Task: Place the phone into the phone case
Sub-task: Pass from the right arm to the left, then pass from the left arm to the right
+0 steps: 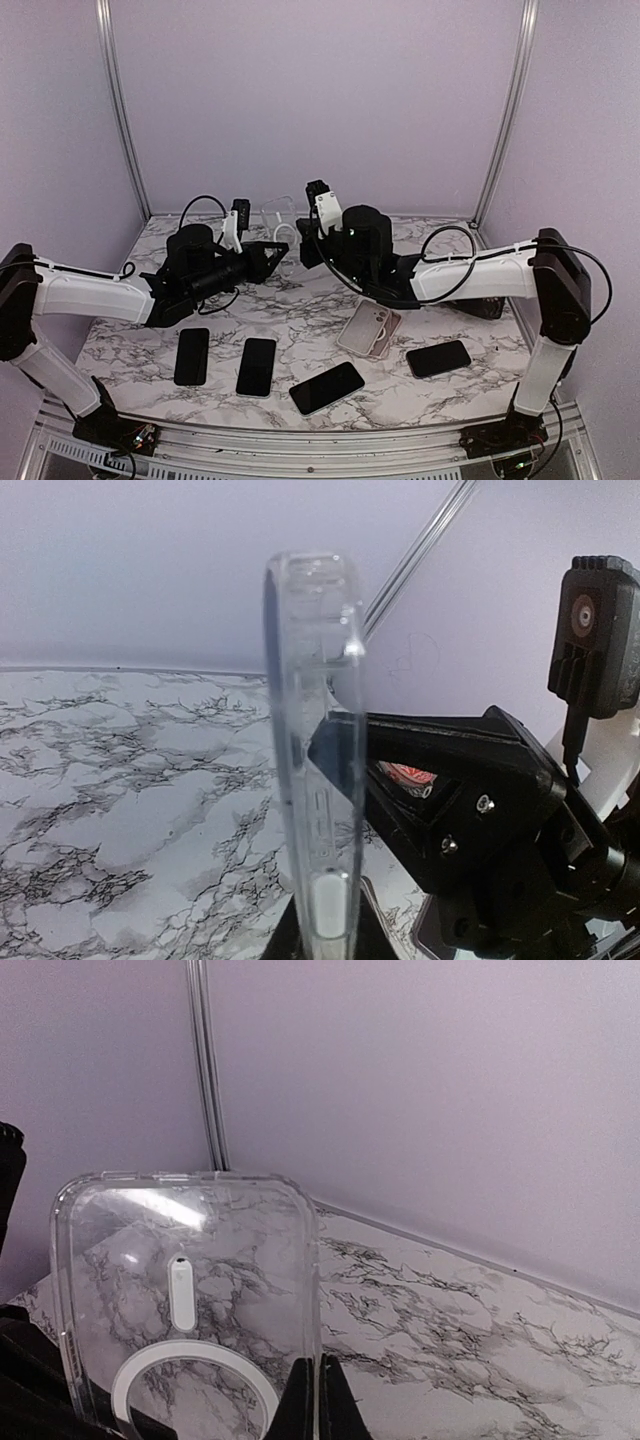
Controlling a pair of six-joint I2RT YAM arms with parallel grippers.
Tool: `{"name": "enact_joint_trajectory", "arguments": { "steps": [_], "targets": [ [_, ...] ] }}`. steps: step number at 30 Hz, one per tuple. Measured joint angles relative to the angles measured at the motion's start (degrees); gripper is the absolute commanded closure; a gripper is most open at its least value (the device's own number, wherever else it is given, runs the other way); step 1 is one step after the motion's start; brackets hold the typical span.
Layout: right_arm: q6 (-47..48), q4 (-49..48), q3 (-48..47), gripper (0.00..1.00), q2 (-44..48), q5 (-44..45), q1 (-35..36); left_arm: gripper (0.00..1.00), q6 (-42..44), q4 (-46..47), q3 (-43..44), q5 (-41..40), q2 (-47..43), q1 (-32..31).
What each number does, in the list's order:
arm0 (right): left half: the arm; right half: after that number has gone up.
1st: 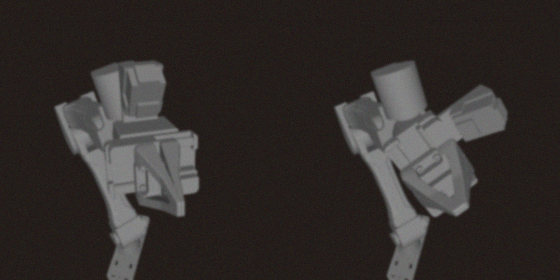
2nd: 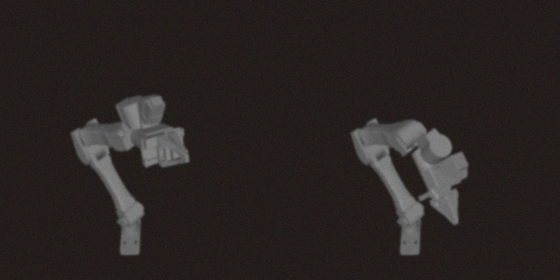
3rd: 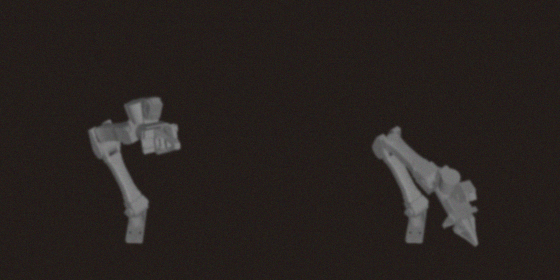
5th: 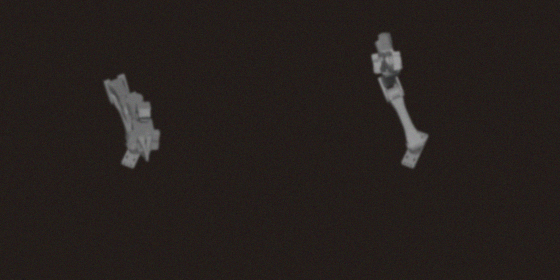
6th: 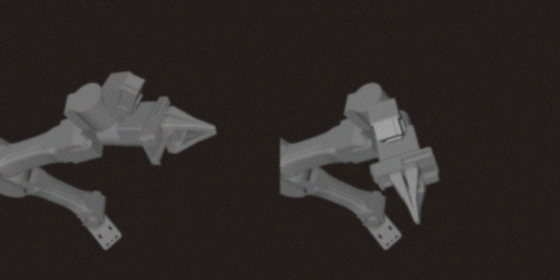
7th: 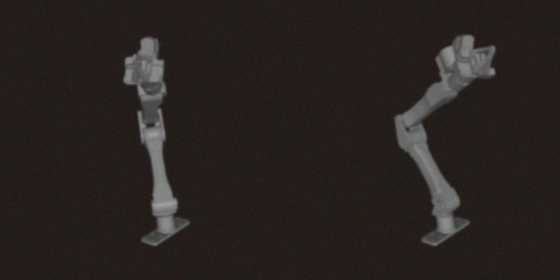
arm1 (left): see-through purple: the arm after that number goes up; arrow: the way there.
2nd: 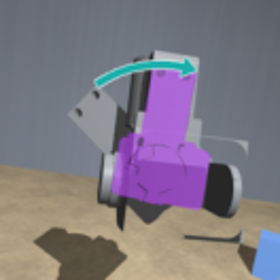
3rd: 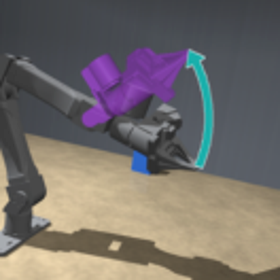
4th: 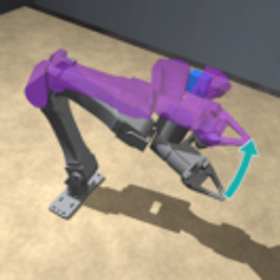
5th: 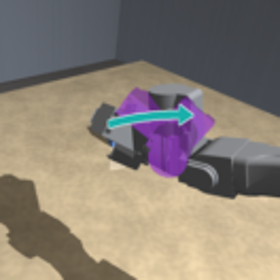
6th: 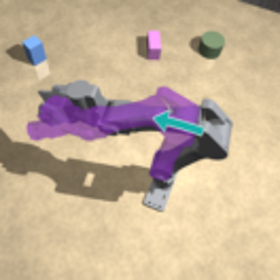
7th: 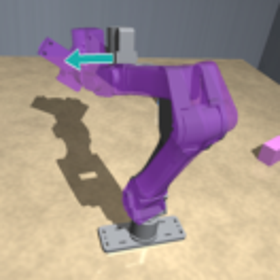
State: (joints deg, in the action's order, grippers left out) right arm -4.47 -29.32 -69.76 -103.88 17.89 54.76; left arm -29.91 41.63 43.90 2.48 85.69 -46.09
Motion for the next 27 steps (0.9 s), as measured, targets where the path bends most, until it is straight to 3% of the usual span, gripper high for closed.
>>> {"name": "enact_joint_trajectory", "arguments": {
  "steps": [3,8,9,13,19,23,27],
  "targets": [
    [0.1,-0.4,0.2,0.99,0.7,-1.4,0.0,1.0,0.5,0.2,0.0,-0.4,0.0,0.2],
    [2.8,-1.2,3.3,0.33,4.6,-8.5,-0.9,1.0,2.5,0.3,-0.3,1.3,-1.2,0.3],
    [3.7,-1.3,4.3,0.26,5.9,-11.2,-1.4,1.0,3.7,0.1,-0.6,2.1,-1.9,0.3],
    [8.1,2.8,6.9,0.22,12.8,-27.6,-6.6,1.0,10.7,-3.8,-1.4,5.2,-5.2,0.3],
    [22.1,27.5,-4.2,0.24,14.7,-49.2,-15.2,1.0,24.8,-15.9,-0.7,10.8,-8.4,-0.2],
    [31.6,41.5,-9.6,0.23,14.2,-53.4,-13.3,1.0,33.4,-29.0,4.5,10.8,-6.8,-0.7],
    [37.9,51.7,-13.8,0.24,11.4,-53.3,-10.8,1.0,38.4,-35.6,8.1,11.0,-5.9,-0.7]
  ]
}}
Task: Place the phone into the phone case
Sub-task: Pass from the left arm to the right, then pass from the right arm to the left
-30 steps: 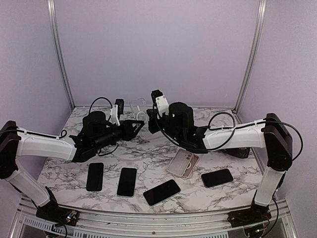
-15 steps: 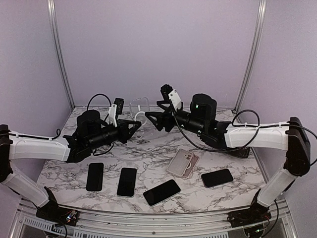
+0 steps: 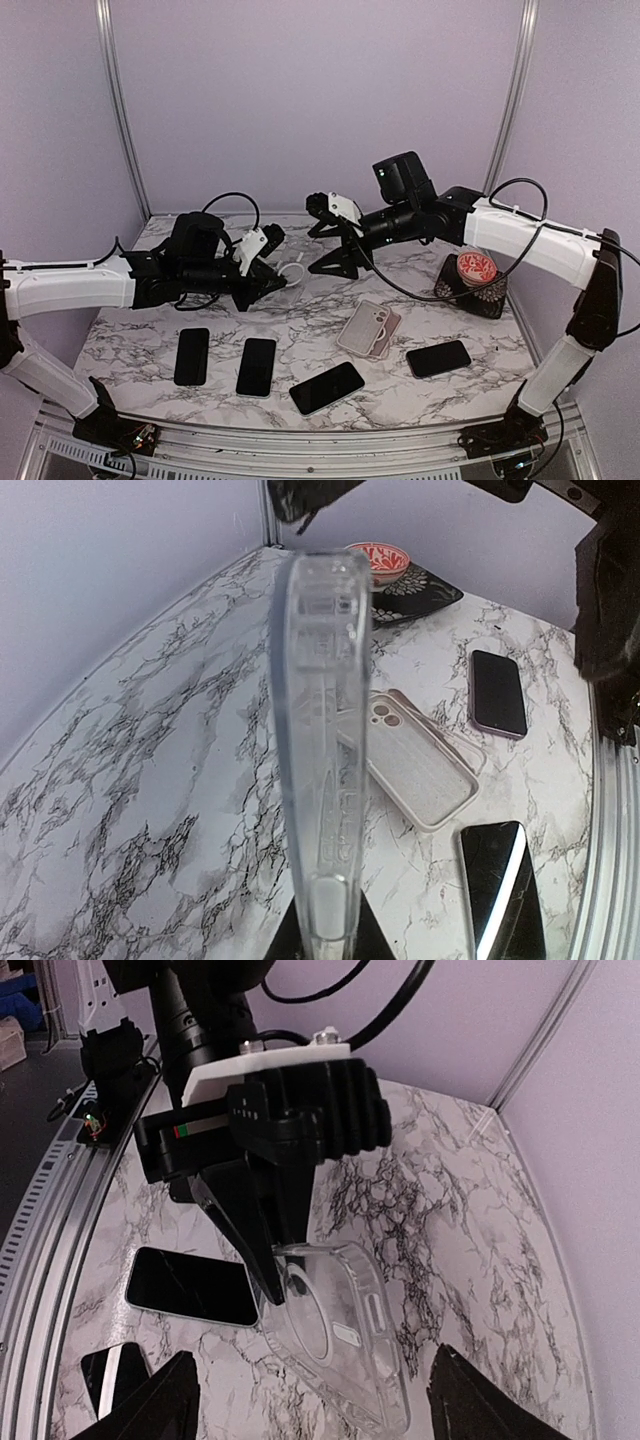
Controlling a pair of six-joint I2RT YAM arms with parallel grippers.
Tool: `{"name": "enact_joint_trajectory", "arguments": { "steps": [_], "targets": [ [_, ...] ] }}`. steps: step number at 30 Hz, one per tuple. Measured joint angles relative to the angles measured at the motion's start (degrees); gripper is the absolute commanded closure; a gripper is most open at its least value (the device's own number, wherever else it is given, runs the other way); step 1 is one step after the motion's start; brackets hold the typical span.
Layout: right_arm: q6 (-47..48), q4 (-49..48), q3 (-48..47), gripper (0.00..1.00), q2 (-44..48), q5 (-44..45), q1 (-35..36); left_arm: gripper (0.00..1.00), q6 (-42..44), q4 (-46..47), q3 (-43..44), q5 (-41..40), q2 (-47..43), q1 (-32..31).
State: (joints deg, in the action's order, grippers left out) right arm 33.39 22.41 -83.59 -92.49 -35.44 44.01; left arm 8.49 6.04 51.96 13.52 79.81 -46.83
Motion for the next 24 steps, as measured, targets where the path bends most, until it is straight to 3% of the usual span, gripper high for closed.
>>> {"name": "enact_joint_trajectory", "arguments": {
  "steps": [3,6,9,10,11,14,15,18,21,24],
  "targets": [
    [2.9,5.1,-2.4,0.36,-3.0,0.7,1.4,1.0,1.9,-2.3,0.4,1.0,0.0,0.0],
    [4.5,8.5,-3.7,0.75,-5.6,1.3,2.1,1.0,3.2,-3.9,0.4,2.0,0.0,-0.3],
    [5.0,11.1,-6.4,0.98,-8.2,1.3,2.3,1.0,4.0,-4.9,0.4,3.1,0.0,-0.6],
    [5.1,11.6,-7.1,1.0,-8.7,1.2,2.3,0.99,4.2,-5.1,0.4,3.6,0.0,-0.7],
    [5.0,12.3,-7.9,1.0,-9.0,0.9,2.3,0.86,4.4,-5.1,0.4,3.9,-0.1,-0.7],
    [4.5,13.5,-9.0,1.0,-9.0,-0.1,2.1,0.08,4.7,-5.1,0.4,4.1,-0.9,-0.7],
    [3.9,13.5,-9.4,1.0,-9.0,-0.6,1.9,0.02,4.5,-5.0,0.2,4.0,-1.7,-0.7],
    [-0.6,10.6,-9.1,1.0,-7.9,-3.3,0.7,0.01,3.5,-1.7,-3.0,3.7,-6.0,-0.7],
    [-9.4,-3.1,-1.3,1.0,-1.5,-5.6,-0.9,0.01,2.0,4.1,-8.8,4.0,-12.9,-0.7],
    [-20.2,-25.5,12.4,1.0,8.9,-6.7,-1.5,0.01,-0.9,13.7,-14.1,4.1,-19.0,-0.7]
  ]
}}
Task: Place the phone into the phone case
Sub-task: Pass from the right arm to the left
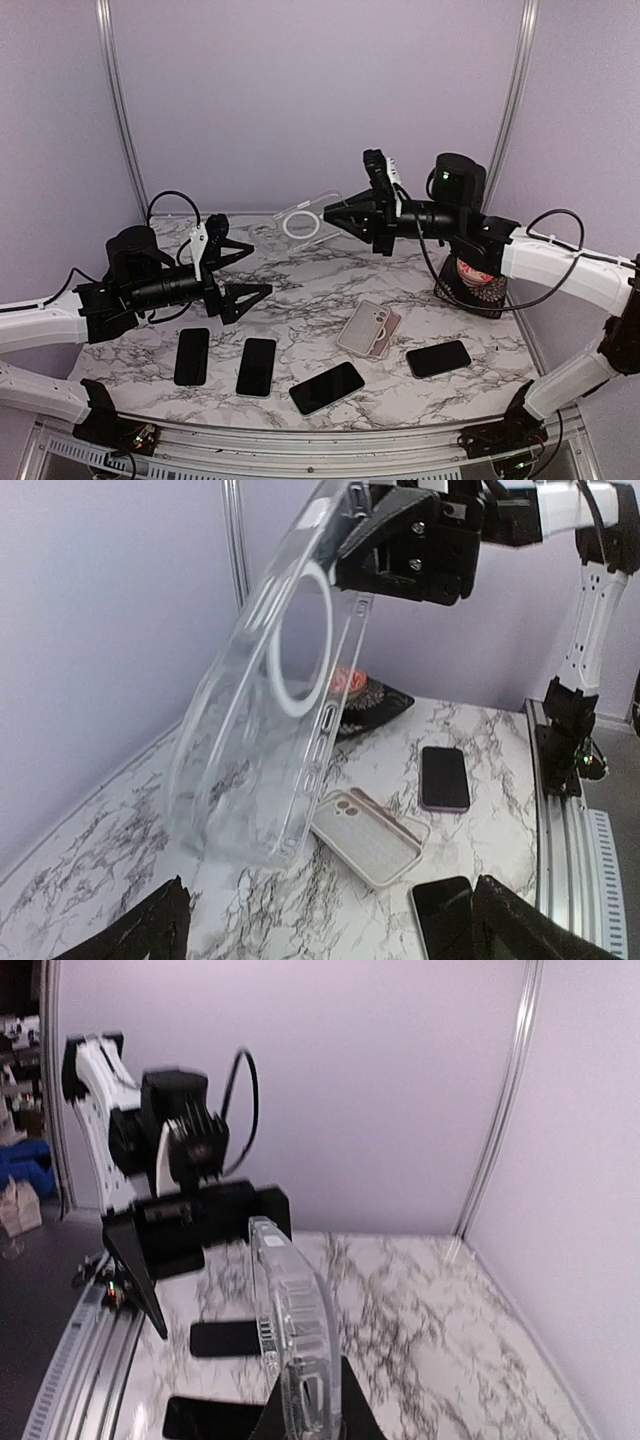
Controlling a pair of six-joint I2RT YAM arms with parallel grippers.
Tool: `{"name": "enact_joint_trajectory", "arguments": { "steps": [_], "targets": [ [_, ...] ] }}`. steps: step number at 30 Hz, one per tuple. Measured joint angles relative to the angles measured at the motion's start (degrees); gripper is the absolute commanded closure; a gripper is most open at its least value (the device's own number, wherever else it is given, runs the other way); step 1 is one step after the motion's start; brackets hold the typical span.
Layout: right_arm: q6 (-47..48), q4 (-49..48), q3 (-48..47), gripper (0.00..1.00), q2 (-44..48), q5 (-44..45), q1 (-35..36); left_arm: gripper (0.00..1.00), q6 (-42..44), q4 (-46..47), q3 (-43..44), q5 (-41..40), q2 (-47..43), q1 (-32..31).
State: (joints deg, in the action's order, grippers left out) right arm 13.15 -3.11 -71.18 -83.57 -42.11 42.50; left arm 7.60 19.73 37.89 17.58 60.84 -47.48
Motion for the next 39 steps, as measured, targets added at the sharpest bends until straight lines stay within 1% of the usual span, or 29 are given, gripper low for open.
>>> {"name": "enact_joint_trajectory", "arguments": {
  "steps": [3,5,6,9,13,14,15,16,17,18,19,22,23,24,25,26,27,29,30,31,35,39],
  "targets": [
    [-8.9,-21.8,9.6,1.0,7.0,-0.3,0.8,0.01,-4.6,9.0,-1.3,0.4,-0.7,0.0],
    [-12.5,-32.7,11.0,1.0,7.8,-0.5,2.1,0.01,-7.6,15.2,-1.2,1.5,0.1,0.0],
    [-13.7,-36.5,11.0,1.0,7.6,-0.5,2.7,0.01,-9.0,17.7,-1.0,2.0,0.7,0.0],
    [-17.2,-45.6,10.9,1.0,6.3,-1.4,3.9,0.01,-12.9,23.5,1.4,4.7,3.1,0.0],
    [-20.2,-50.5,10.9,1.0,3.9,-1.9,4.3,0.01,-17.6,29.1,7.1,9.4,6.4,-0.2],
    [-20.6,-51.0,10.9,1.0,3.4,-2.0,4.3,0.03,-18.6,30.6,8.2,10.6,7.0,-0.4],
    [-20.9,-51.3,10.9,1.0,3.0,-2.0,4.3,0.16,-19.2,31.7,8.8,11.0,7.3,-0.7],
    [-21.2,-51.4,10.9,1.0,2.6,-2.0,4.3,0.37,-19.8,32.5,9.1,11.4,7.5,-1.0],
    [-21.5,-51.5,10.9,1.0,2.3,-2.0,4.3,0.66,-20.3,33.3,9.2,11.6,7.7,-1.4],
    [-21.7,-51.7,10.9,1.0,2.0,-2.0,4.4,0.9,-20.7,34.1,9.2,12.0,7.9,-1.6],
    [-21.9,-51.7,10.9,1.0,1.8,-2.0,4.5,1.0,-21.0,34.5,9.2,12.1,8.1,-1.8],
    [-21.9,-51.6,10.9,1.0,1.6,-1.9,4.5,1.0,-21.5,35.1,9.2,12.3,8.6,-2.2],
    [-21.9,-51.4,10.9,0.81,1.6,-2.0,4.5,1.0,-21.1,35.3,9.2,12.0,8.6,-2.3],
    [-21.6,-50.9,10.8,0.66,1.7,-2.0,4.5,1.0,-20.9,35.3,9.0,11.6,8.5,-2.2],
    [-21.3,-49.6,10.4,0.6,1.7,-2.1,4.4,1.0,-20.6,35.4,8.6,11.1,8.4,-2.2],
    [-20.3,-47.8,9.9,0.59,1.8,-2.2,4.3,1.0,-20.4,35.2,8.1,10.4,8.0,-2.2],
    [-18.4,-44.9,9.0,0.54,2.1,-2.5,3.9,1.0,-19.9,34.6,7.5,9.3,7.5,-2.2],
    [-15.0,-37.5,6.9,0.34,3.1,-2.4,2.4,1.0,-18.3,31.7,6.8,6.9,6.1,-2.3],
    [-13.0,-32.8,5.7,0.27,3.9,-2.2,1.2,1.0,-17.1,29.3,6.8,5.1,5.3,-2.4],
    [-11.2,-28.8,4.7,0.24,4.5,-2.1,0.2,1.0,-15.9,27.1,6.8,3.6,4.6,-2.4],
    [2.0,-5.8,-3.4,0.23,5.4,1.0,-2.2,1.0,-9.4,14.0,8.3,-2.0,2.2,-2.3],
    [13.8,12.9,-10.8,0.23,3.9,8.1,-0.3,1.0,-1.8,-4.2,15.6,-6.1,3.8,-2.3]
  ]
}}
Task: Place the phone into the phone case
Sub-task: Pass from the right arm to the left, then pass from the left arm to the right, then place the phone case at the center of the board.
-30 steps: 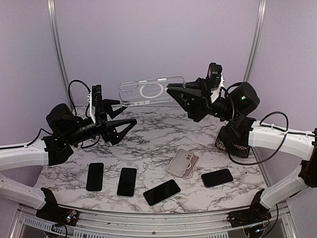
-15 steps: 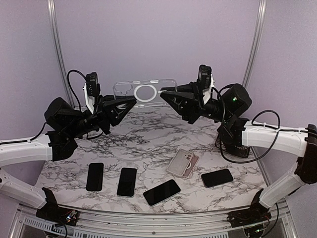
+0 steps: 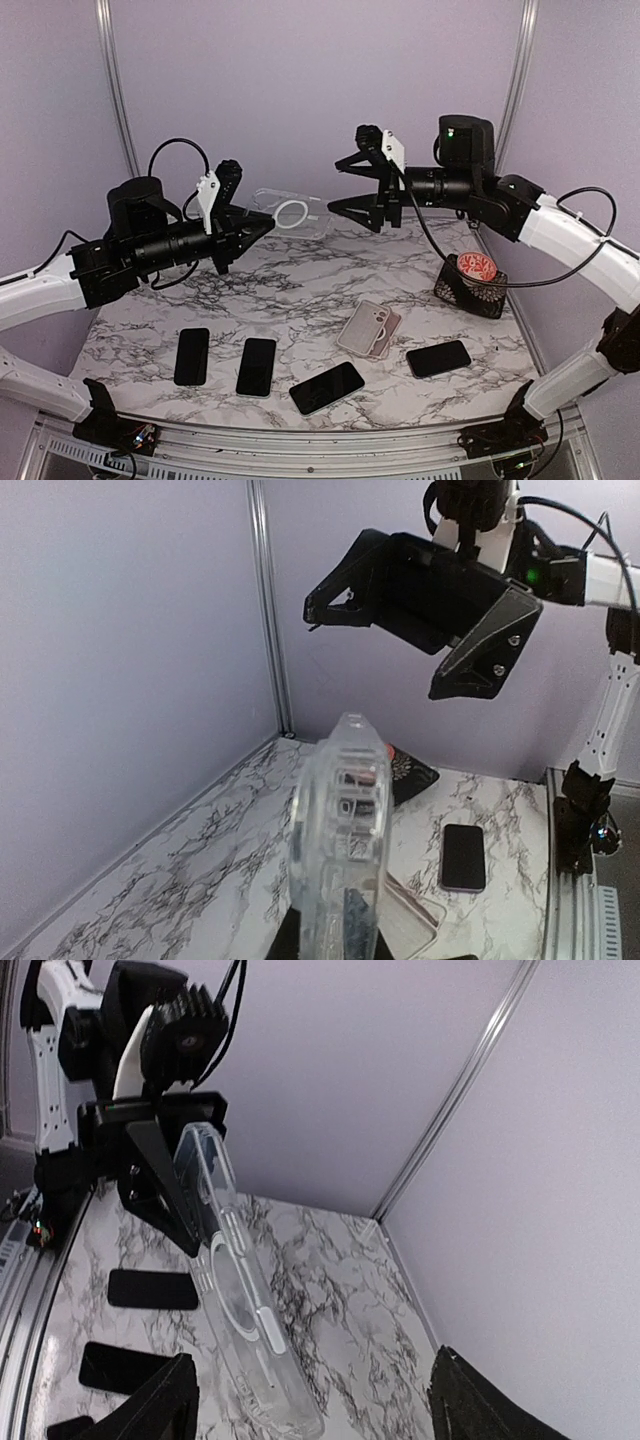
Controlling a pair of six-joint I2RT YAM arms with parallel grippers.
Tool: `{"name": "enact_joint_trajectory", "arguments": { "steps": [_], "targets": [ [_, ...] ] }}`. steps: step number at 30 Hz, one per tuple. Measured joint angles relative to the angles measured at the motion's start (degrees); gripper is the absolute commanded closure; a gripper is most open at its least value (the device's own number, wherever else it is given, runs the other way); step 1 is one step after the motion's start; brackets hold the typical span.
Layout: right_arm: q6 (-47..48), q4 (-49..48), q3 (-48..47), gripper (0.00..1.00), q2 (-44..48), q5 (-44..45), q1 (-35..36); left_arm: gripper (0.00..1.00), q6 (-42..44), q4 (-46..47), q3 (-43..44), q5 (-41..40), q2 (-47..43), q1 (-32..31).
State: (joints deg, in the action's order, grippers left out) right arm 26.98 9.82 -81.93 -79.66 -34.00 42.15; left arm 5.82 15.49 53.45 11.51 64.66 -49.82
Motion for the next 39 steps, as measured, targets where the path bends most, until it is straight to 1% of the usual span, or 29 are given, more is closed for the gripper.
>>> {"name": "enact_joint_trajectory", "arguments": {
  "steps": [3,4,5,7,10,11,12,15,16,17,18,19,20,21,22,24,27,29,31,34,36,39],
  "targets": [
    [7.2,10.3,-5.5,0.24,-4.5,4.0,4.0,1.0,4.0,-10.3,4.9,-1.7,2.4,0.0],
    [11.5,16.2,-8.3,0.27,-9.5,5.3,6.4,1.0,6.5,-16.8,5.5,-1.7,2.7,0.0],
    [11.5,16.2,-8.3,0.29,-9.5,5.3,6.4,1.0,6.6,-17.1,5.5,-1.7,2.7,0.0],
    [13.0,20.1,-9.4,0.35,-12.6,5.2,6.9,1.0,7.5,-19.9,5.5,-1.5,2.7,0.0],
    [14.0,22.3,-11.7,0.45,-17.1,4.7,6.9,1.0,8.6,-23.3,5.6,-1.5,2.8,0.0],
    [14.1,22.8,-12.3,0.52,-18.1,4.5,7.0,1.0,8.9,-24.1,5.6,-1.5,2.9,-0.1],
    [14.2,23.4,-12.8,0.62,-19.0,4.2,7.0,1.0,9.0,-24.7,5.6,-1.5,3.1,-0.1],
    [14.3,23.8,-13.2,0.96,-19.9,3.2,7.2,1.0,9.6,-26.1,5.7,-1.4,3.8,-0.1],
    [14.5,24.0,-13.3,1.0,-20.0,2.9,7.2,1.0,9.8,-26.5,5.8,-1.3,4.0,-0.1],
    [14.1,24.3,-13.7,1.0,-20.2,2.7,7.3,1.0,9.9,-26.6,5.8,-1.2,4.2,-0.1],
    [14.0,24.6,-13.9,1.0,-20.3,2.7,7.2,0.91,9.9,-26.7,5.9,-1.2,4.4,0.0],
    [13.4,24.8,-14.2,1.0,-20.4,2.6,7.2,0.5,9.9,-26.8,5.9,-1.2,4.4,0.0],
    [12.8,25.0,-14.6,1.0,-20.6,2.5,7.1,0.15,9.7,-26.9,6.1,-1.5,4.5,0.0],
    [11.7,25.0,-14.9,1.0,-20.9,2.1,6.9,0.03,9.6,-26.8,6.2,-2.3,4.5,-0.1],
    [10.3,24.4,-15.0,1.0,-21.1,1.3,6.3,0.01,8.9,-26.5,6.3,-4.2,4.6,-0.1],
    [4.6,21.9,-14.8,1.0,-21.4,-0.4,5.3,0.01,6.0,-24.9,5.9,-10.6,4.6,-0.1],
    [-13.6,9.6,-9.8,1.0,-21.4,-1.3,0.2,0.01,-0.9,-22.9,5.2,-17.6,5.6,3.1],
    [-25.6,0.2,-3.8,1.0,-21.4,-0.2,-3.3,0.01,-7.3,-22.2,5.1,-20.8,7.9,7.5],
    [-37.0,-7.2,2.6,1.0,-22.2,1.2,-6.4,0.01,-12.4,-21.9,4.5,-22.8,10.7,10.7],
    [-50.6,-14.7,7.7,1.0,-26.9,1.2,-7.6,0.01,-17.5,-21.9,2.8,-23.6,14.6,12.0],
    [-57.7,-18.7,9.3,1.0,-30.8,0.0,-7.0,0.01,-20.2,-22.0,1.2,-23.5,16.9,11.8],
    [-65.3,-23.3,11.8,1.0,-34.3,-1.0,-5.9,0.01,-22.6,-22.0,-0.6,-23.5,18.6,11.6]
  ]
}}
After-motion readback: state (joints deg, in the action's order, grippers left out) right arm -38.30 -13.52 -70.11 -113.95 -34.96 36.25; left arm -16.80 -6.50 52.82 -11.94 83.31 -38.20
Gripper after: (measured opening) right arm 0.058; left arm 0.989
